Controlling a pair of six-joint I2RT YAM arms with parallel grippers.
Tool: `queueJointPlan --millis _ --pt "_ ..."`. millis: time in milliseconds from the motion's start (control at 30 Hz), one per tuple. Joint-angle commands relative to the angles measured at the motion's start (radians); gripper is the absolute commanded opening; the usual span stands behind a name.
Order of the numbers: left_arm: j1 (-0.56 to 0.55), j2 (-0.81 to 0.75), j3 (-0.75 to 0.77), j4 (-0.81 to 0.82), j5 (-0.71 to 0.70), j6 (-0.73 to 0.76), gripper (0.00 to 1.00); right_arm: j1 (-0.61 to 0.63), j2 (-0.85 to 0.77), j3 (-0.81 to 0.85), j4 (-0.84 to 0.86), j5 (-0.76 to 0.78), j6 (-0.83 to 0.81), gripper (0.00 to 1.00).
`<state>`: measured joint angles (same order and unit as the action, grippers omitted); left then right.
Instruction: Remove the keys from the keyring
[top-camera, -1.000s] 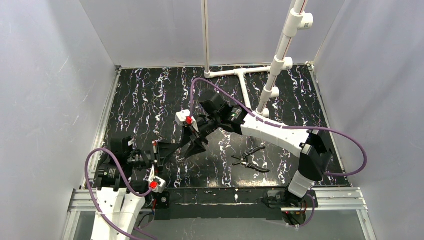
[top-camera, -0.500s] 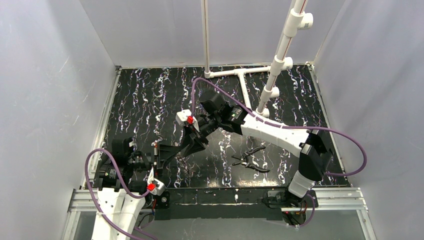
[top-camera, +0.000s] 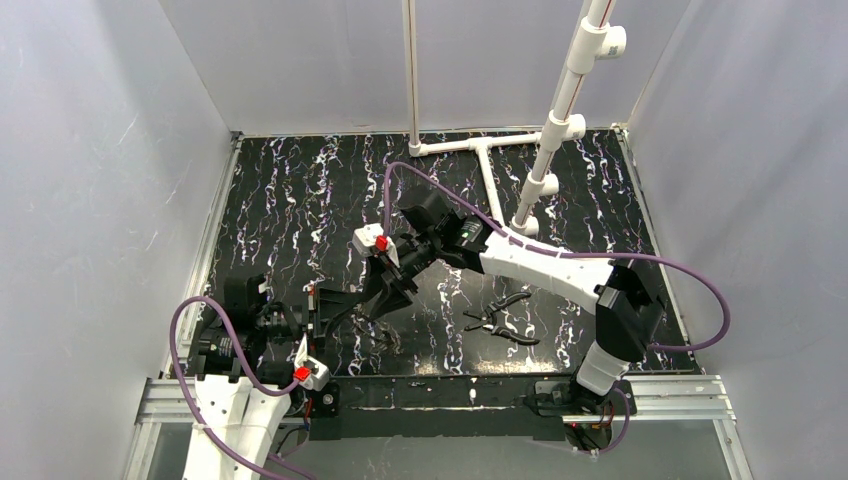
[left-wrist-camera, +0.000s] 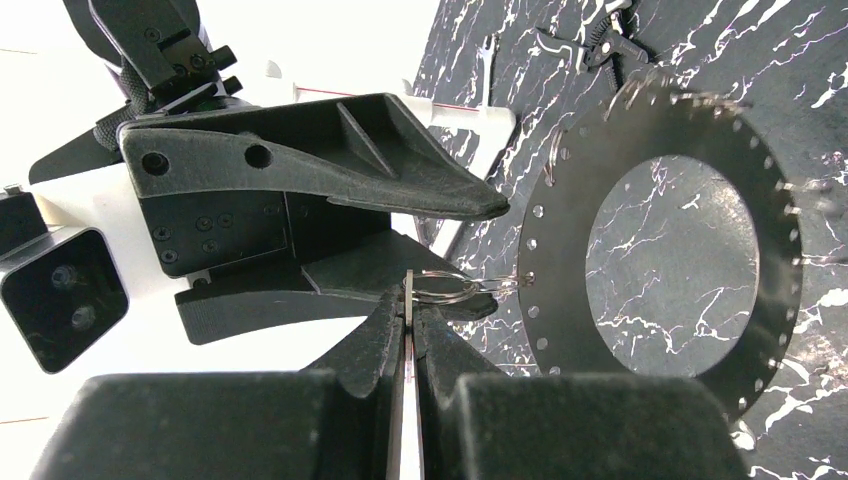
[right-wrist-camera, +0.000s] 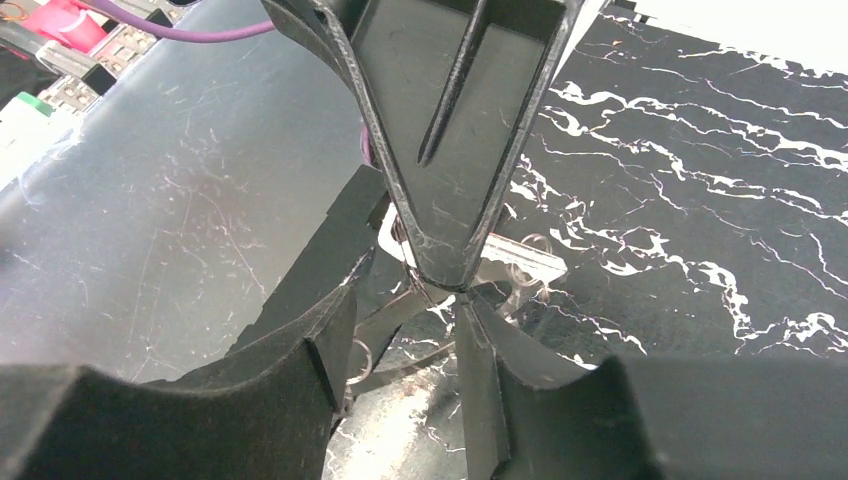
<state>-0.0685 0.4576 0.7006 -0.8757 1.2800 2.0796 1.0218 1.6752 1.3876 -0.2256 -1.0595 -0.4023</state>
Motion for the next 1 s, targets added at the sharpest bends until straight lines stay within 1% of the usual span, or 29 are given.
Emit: queueJointPlan --millis 0,133,300,467,500,600,667,833,967 --pt "0.001 0.006 0.034 -0.006 0.053 0.321 0.00 0.004 0.000 -0.020 0.068 -0.042 0.023 0.50" --pt "0.001 0.007 0.035 -0.008 0.051 0.321 0.00 0.004 0.003 -0.031 0.112 -0.055 0.064 0.43" --pt "0.001 0.007 0.034 -0.007 0.052 0.320 0.00 0.004 0.002 -0.042 0.146 -0.062 0.093 0.40" --pt "0.000 0.005 0.033 -0.008 0.045 0.315 0.00 0.004 0.002 -0.046 0.158 -0.062 0.105 0.32" --pt "0.001 0.004 0.034 -0.007 0.045 0.314 0.00 0.004 0.001 -0.048 0.158 -0.062 0.103 0.29" --pt "0.001 0.001 0.035 -0.004 0.037 0.304 0.00 0.004 -0.002 -0.058 0.163 -0.056 0.105 0.25" --pt "0.001 -0.003 0.036 0.011 0.032 0.278 0.00 0.004 -0.005 -0.064 0.163 -0.053 0.103 0.20" --pt "0.001 -0.015 0.030 0.043 0.018 0.229 0.00 0.003 -0.013 -0.072 0.152 -0.041 0.087 0.02" --pt "0.001 -0.024 0.034 0.076 -0.009 0.152 0.00 -0.003 -0.023 -0.075 0.131 -0.030 0.075 0.01"
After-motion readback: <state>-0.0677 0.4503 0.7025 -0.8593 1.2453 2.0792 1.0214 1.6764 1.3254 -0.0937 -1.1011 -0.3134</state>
